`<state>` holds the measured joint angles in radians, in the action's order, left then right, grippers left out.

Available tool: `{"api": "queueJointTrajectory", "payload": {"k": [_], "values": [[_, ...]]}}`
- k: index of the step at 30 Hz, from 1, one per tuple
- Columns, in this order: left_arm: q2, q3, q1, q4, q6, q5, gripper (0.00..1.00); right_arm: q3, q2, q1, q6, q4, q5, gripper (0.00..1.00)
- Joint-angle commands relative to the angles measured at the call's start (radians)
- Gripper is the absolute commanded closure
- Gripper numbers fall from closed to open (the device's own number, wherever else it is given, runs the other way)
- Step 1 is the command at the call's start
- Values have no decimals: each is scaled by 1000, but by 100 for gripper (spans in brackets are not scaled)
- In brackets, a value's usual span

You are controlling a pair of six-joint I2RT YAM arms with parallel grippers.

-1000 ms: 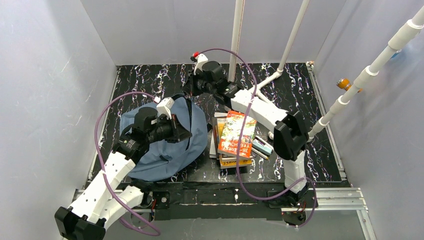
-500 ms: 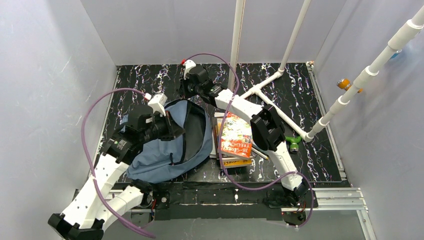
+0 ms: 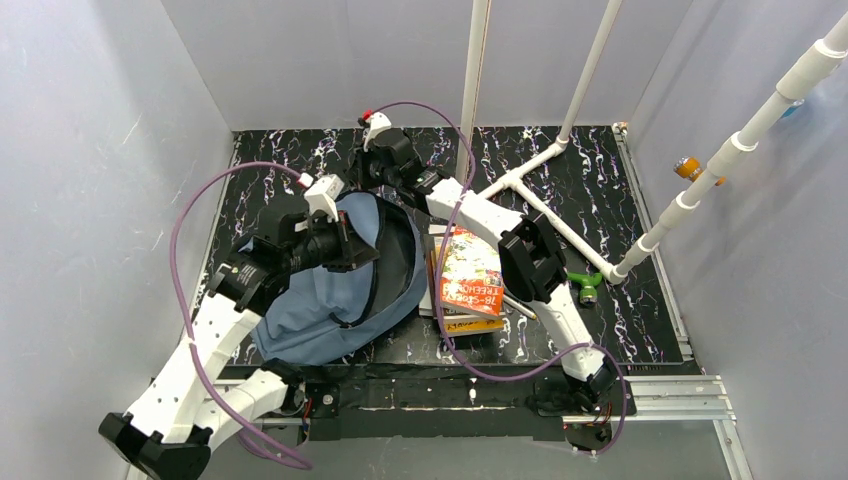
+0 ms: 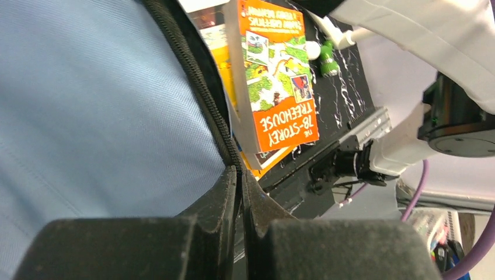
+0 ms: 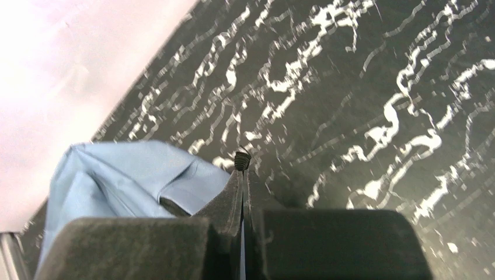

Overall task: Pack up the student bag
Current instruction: Unzip the student bag at the center of the board.

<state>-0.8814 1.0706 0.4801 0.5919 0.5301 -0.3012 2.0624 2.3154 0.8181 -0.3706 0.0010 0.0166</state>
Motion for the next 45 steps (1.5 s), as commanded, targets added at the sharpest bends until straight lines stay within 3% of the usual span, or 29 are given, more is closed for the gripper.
{"api": "queueJointTrajectory", "payload": {"k": [1,7,13,16,20,24,30,31,36,38,41,45], "values": [[17,-27,14,-75,-15,-340,100,169,100,-16,-109,163,-64,99],[83,-48,13,-74,-28,-325,100,296,207,-5,-151,178,-32,99],[108,-30,12,44,-5,47,100,197,104,-5,-57,88,-44,99],[105,-13,13,64,-7,149,100,229,68,-18,-3,-97,-12,99],[-1,87,12,212,6,338,100,204,-9,-40,44,-287,41,99],[-40,120,11,244,-11,365,100,92,-111,-41,88,-315,19,99],[-5,75,11,269,-60,316,100,-54,-245,-38,18,-165,54,99],[-13,75,11,281,-63,304,94,-60,-256,-36,-3,-151,63,99],[-51,77,11,244,-55,217,44,-110,-302,-23,-141,-85,68,99],[-67,88,11,206,-55,191,29,-126,-318,-15,-186,-64,66,99],[-103,118,11,151,-52,158,14,-132,-333,-3,-236,-64,48,99],[-178,156,12,97,-53,136,5,-147,-348,14,-274,-48,35,99]]}}
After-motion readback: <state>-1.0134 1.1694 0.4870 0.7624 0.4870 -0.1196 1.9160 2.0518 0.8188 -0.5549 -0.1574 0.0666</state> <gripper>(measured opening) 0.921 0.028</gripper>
